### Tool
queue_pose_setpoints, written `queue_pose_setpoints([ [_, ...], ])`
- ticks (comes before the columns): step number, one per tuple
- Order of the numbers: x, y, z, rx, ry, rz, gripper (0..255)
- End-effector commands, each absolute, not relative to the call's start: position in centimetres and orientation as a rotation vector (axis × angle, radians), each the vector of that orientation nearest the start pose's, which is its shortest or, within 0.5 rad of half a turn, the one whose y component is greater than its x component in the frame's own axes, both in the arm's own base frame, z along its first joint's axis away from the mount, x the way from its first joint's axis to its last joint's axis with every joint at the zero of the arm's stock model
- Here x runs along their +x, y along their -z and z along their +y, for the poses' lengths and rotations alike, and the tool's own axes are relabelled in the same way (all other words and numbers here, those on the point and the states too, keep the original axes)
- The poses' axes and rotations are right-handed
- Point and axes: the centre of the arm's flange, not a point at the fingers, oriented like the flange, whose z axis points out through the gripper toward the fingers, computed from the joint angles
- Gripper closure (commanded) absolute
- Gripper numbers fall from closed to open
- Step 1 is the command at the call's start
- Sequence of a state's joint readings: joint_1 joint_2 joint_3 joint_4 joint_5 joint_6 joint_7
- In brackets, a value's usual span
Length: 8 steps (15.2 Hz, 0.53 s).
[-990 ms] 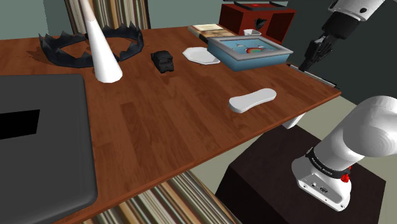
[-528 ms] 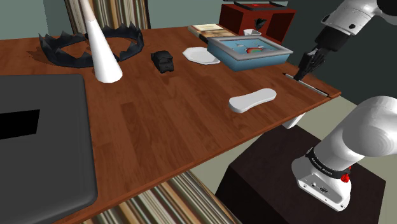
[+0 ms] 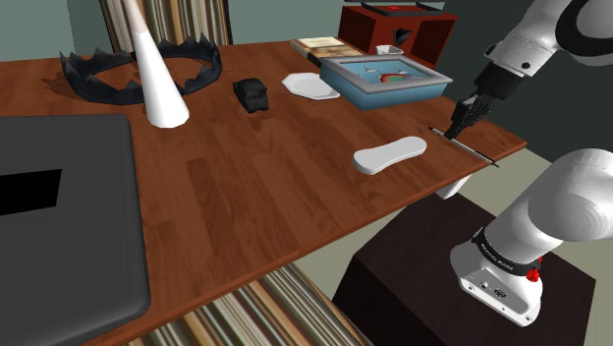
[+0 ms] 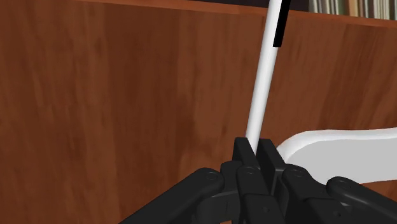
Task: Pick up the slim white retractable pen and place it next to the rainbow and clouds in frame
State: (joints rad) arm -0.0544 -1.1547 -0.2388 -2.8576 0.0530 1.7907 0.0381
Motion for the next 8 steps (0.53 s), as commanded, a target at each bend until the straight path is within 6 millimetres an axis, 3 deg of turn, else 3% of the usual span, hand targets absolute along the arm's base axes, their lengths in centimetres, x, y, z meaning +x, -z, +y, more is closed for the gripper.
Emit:
queue_pose_setpoints([
  [1,22.77,-45.44,-5.97,-2.858,0.133,0.299,255],
  [2,22.77,-44.55,-5.97,-2.858,0.133,0.299,255],
  [8,22.77,-44.55,-5.97,-2.858,0.133,0.299,255],
])
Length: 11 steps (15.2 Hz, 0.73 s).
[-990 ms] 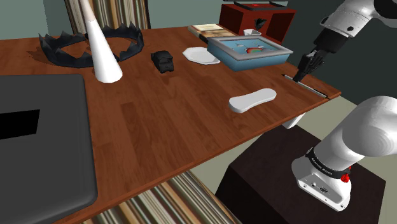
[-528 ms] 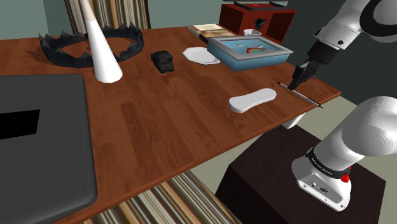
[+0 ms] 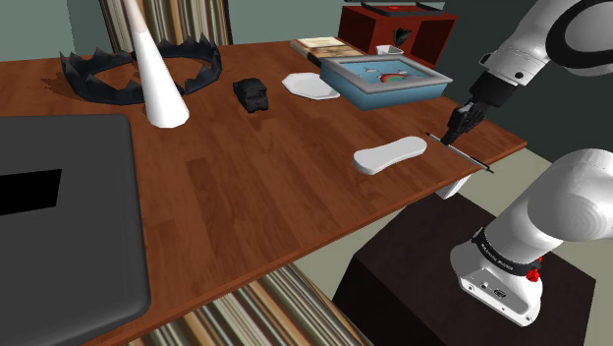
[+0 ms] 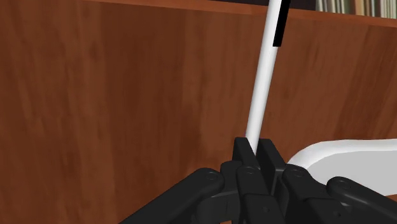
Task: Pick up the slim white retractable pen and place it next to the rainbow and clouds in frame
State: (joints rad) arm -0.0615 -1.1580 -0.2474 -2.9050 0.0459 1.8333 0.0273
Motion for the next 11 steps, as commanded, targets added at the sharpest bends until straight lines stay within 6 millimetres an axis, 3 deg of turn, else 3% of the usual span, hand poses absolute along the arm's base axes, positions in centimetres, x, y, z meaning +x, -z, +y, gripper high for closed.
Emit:
queue_pose_setpoints([
  [1,22.8,-44.5,-6.0,-2.858,0.133,0.299,255],
  [2,22.8,-44.6,-6.0,-2.858,0.133,0.299,255],
  [3,22.8,-44.6,-6.0,-2.858,0.133,0.299,0],
  [8,22.8,-44.6,-6.0,-2.858,0.133,0.299,0],
  [11,22.3,-48.4,-7.0,-2.858,0.133,0.299,0],
])
